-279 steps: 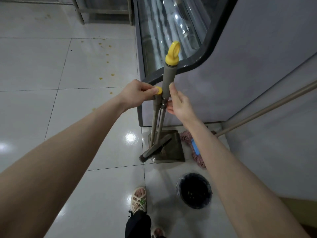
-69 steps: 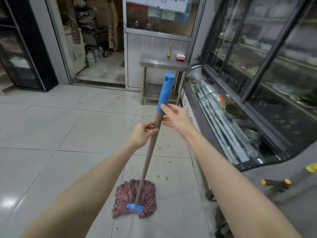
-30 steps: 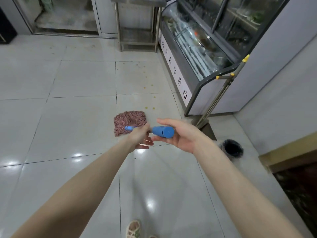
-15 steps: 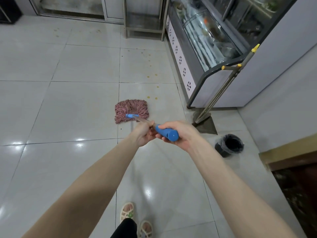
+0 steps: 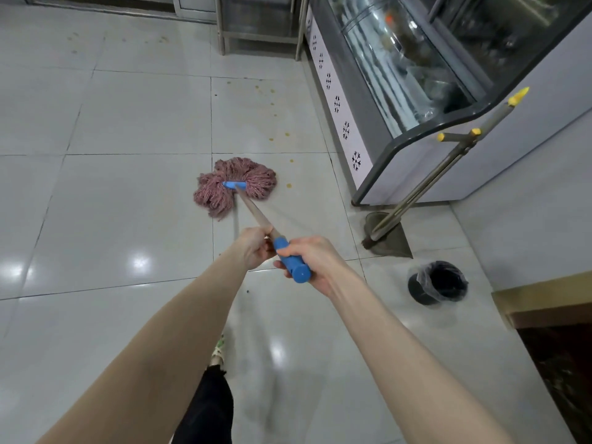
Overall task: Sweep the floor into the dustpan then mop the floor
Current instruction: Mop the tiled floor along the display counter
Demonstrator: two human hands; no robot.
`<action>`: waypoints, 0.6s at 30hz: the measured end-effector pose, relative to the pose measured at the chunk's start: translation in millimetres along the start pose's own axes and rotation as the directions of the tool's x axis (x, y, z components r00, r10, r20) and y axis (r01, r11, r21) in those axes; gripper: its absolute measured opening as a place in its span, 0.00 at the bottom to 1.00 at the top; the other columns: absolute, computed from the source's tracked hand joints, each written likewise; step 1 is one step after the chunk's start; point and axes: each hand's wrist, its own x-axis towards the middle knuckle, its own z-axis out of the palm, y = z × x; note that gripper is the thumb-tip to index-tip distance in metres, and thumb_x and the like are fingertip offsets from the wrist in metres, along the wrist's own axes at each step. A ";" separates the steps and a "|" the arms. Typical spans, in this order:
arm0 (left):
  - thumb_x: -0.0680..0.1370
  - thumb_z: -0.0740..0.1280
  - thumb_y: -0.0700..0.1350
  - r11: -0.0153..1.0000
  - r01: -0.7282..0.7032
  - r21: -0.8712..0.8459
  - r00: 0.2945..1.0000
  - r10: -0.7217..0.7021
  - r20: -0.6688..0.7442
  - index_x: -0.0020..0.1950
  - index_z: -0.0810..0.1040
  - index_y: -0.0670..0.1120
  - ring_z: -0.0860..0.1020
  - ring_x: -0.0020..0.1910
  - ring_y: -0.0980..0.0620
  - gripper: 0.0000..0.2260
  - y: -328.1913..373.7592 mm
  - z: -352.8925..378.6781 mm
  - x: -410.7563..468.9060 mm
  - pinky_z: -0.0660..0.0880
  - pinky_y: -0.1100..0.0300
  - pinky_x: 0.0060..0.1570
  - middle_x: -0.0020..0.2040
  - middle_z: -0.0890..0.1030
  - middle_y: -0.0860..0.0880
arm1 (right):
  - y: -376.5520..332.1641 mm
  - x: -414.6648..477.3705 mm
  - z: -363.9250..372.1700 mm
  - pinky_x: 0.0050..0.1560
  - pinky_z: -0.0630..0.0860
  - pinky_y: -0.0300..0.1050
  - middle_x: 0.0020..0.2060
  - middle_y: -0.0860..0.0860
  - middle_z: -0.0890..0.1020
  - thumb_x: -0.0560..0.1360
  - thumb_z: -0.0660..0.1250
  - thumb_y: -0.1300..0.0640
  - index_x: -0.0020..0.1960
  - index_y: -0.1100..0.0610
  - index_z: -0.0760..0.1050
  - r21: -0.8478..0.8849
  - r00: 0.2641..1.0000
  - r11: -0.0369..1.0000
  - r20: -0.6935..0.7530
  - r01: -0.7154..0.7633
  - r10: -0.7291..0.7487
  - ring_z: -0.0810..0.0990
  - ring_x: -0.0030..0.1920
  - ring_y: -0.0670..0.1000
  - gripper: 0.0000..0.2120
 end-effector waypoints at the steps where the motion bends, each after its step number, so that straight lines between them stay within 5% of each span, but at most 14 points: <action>1: 0.82 0.56 0.36 1.000 0.014 0.006 1.000 -0.014 0.005 0.42 0.69 0.35 0.76 0.38 0.44 0.09 17.2 -1.3 17.8 0.75 0.52 0.41 0.40 0.75 0.37 | -11.9 20.4 7.6 0.23 0.73 0.37 0.37 0.58 0.79 0.72 0.67 0.72 0.45 0.64 0.74 0.001 1.000 1.000 0.002 -0.012 0.012 0.80 0.34 0.55 0.06; 8: 0.83 0.55 0.37 0.993 0.060 0.100 0.998 -0.060 0.002 0.42 0.69 0.35 0.76 0.38 0.44 0.11 131.6 -16.3 117.5 0.76 0.52 0.43 0.41 0.75 0.38 | -91.5 137.2 54.1 0.24 0.75 0.39 0.39 0.58 0.80 0.71 0.68 0.72 0.43 0.60 0.74 -0.022 0.995 0.996 -0.043 -0.089 0.088 0.82 0.35 0.54 0.09; 12: 0.83 0.55 0.37 0.983 0.070 0.167 0.997 -0.074 0.016 0.43 0.70 0.35 0.77 0.40 0.44 0.11 166.7 -19.2 160.6 0.75 0.49 0.53 0.42 0.77 0.37 | -115.3 184.8 65.8 0.26 0.77 0.40 0.37 0.55 0.80 0.72 0.69 0.69 0.42 0.57 0.74 -0.077 0.992 0.991 -0.074 -0.105 0.100 0.81 0.33 0.52 0.09; 15: 0.82 0.57 0.38 0.965 0.111 0.238 0.991 -0.127 0.053 0.50 0.72 0.34 0.78 0.43 0.44 0.08 177.8 -21.1 185.5 0.74 0.50 0.59 0.45 0.78 0.37 | -119.7 211.2 62.4 0.24 0.77 0.40 0.38 0.54 0.80 0.73 0.71 0.65 0.42 0.55 0.75 -0.088 0.987 0.987 -0.096 -0.136 0.127 0.81 0.32 0.51 0.08; 18: 0.82 0.59 0.38 0.942 0.134 0.307 0.987 -0.156 0.047 0.58 0.72 0.35 0.78 0.49 0.43 0.08 184.0 -17.3 204.9 0.75 0.53 0.55 0.52 0.78 0.37 | -122.8 230.3 51.6 0.25 0.78 0.41 0.39 0.55 0.81 0.72 0.73 0.62 0.43 0.54 0.75 -0.093 0.982 0.981 -0.100 -0.171 0.162 0.82 0.30 0.51 0.07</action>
